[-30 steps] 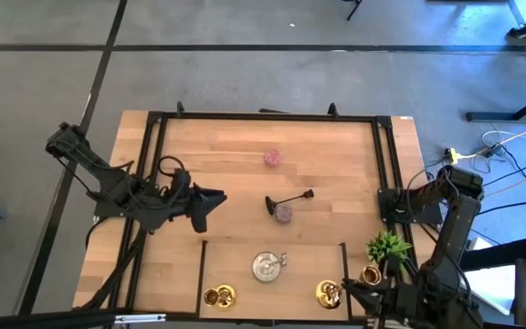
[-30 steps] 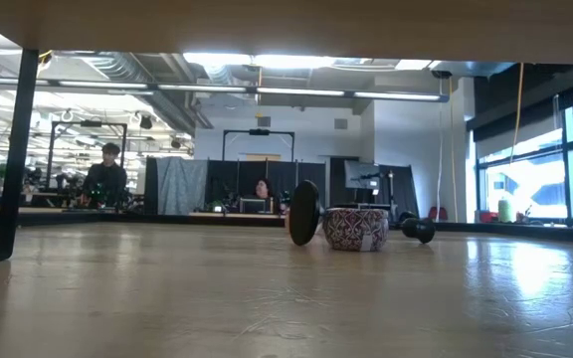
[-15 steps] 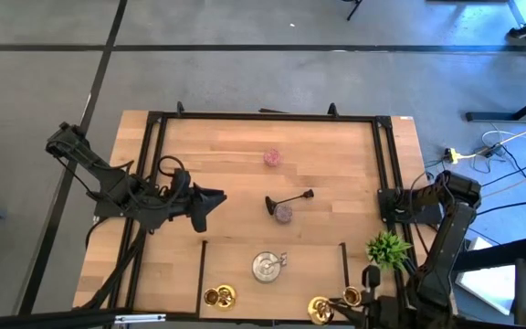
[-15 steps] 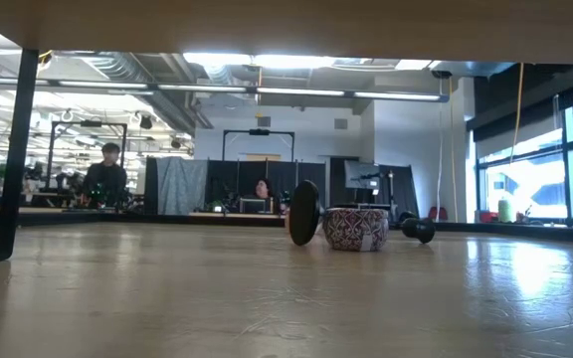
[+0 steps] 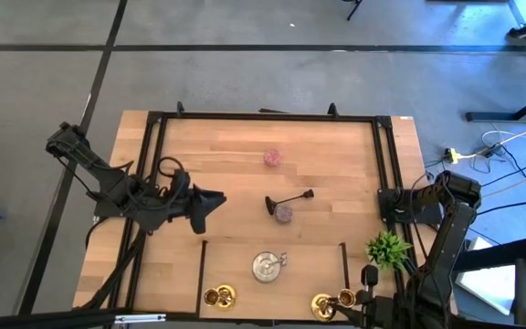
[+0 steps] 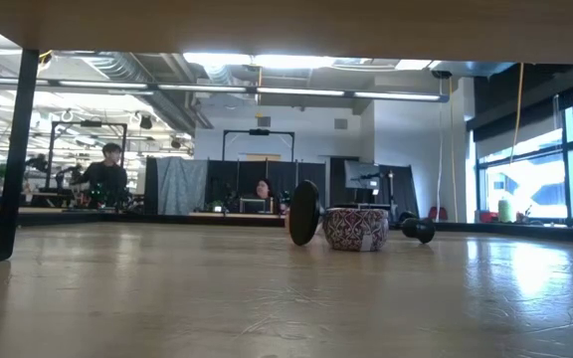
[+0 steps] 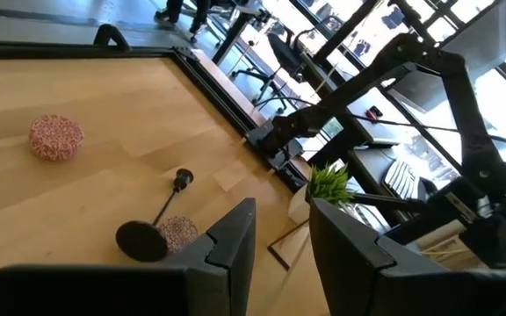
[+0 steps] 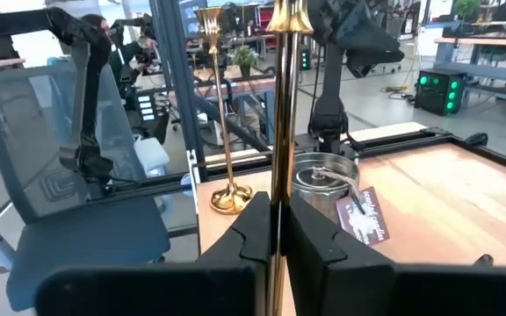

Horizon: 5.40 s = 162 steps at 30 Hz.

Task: Pick & Place candle stick holders
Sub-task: Put the gold candle holder on the shelf

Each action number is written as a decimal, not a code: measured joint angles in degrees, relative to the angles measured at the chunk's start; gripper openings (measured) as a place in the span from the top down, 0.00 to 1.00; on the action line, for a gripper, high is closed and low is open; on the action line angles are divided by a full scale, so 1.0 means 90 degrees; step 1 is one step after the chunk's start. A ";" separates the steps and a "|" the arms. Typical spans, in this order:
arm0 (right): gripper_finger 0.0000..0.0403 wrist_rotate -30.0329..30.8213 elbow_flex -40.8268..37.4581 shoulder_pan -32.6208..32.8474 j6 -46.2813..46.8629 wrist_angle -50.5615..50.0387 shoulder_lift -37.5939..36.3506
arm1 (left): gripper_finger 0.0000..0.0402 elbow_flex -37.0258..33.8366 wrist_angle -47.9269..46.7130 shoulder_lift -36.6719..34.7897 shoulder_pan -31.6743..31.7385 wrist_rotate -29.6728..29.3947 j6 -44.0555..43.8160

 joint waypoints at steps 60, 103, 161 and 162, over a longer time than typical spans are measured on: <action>0.73 -0.0032 0.0000 -0.0003 0.0960 -0.0953 -0.0002 | 0.74 0.0000 -0.0027 0.0000 -0.0066 -0.0005 -0.0097; 0.72 -0.0365 0.0000 0.0004 0.0774 -0.1373 -0.0126 | 0.74 0.0000 -0.0028 0.0000 -0.0066 -0.0005 -0.0163; 0.85 -0.0599 0.0000 -0.0047 0.1294 -0.1899 -0.0126 | 0.74 0.0000 -0.0056 0.0000 -0.0064 -0.0002 -0.0161; 0.85 -0.0653 0.0000 -0.0047 0.1298 -0.1896 -0.0126 | 0.74 0.0000 -0.0056 -0.0001 -0.0066 0.0000 -0.0161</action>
